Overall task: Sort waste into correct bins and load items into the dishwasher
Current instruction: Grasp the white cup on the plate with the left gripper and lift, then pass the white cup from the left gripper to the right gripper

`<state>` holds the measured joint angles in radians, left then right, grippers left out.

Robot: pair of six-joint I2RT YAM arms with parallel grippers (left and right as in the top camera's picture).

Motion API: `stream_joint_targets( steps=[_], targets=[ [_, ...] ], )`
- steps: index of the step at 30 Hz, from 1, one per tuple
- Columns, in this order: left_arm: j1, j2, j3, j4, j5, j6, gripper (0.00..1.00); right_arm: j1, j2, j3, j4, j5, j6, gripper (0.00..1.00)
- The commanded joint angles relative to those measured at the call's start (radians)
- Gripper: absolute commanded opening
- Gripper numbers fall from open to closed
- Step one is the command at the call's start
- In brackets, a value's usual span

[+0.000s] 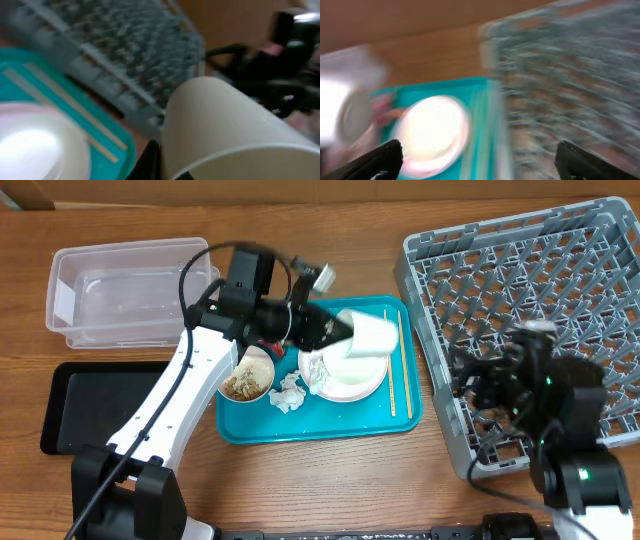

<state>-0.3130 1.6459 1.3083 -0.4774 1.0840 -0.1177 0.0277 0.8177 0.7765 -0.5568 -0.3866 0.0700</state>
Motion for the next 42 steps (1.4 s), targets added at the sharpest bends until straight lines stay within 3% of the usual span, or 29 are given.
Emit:
stream_joint_targets(
  steps=[1, 5, 9, 23, 28, 34, 42],
  targets=[
    [-0.008, 0.019, 0.019, 0.077, 0.284, -0.121, 0.04, -0.001, 0.080, 0.031, 0.077, -0.610, -0.155, 1.00],
    [-0.008, 0.021, 0.019, 0.105, 0.305, -0.133, 0.04, -0.001, 0.186, 0.031, 0.237, -0.896, -0.153, 1.00],
    [-0.008, 0.021, 0.019, 0.103, 0.305, -0.134, 0.04, -0.001, 0.258, 0.031, 0.342, -1.003, -0.153, 1.00],
    [-0.057, 0.021, 0.019, 0.087, 0.319, -0.134, 0.04, -0.001, 0.290, 0.031, 0.482, -1.003, -0.145, 0.98],
    [-0.072, 0.021, 0.019, 0.086, 0.288, -0.134, 0.04, -0.001, 0.290, 0.031, 0.486, -1.003, -0.145, 0.86],
    [-0.074, 0.021, 0.019, 0.085, 0.289, -0.156, 0.04, -0.001, 0.290, 0.031, 0.505, -1.003, -0.145, 0.77],
    [-0.074, 0.021, 0.019, 0.085, 0.289, -0.160, 0.04, -0.001, 0.290, 0.031, 0.621, -1.003, -0.023, 0.72]
  ],
)
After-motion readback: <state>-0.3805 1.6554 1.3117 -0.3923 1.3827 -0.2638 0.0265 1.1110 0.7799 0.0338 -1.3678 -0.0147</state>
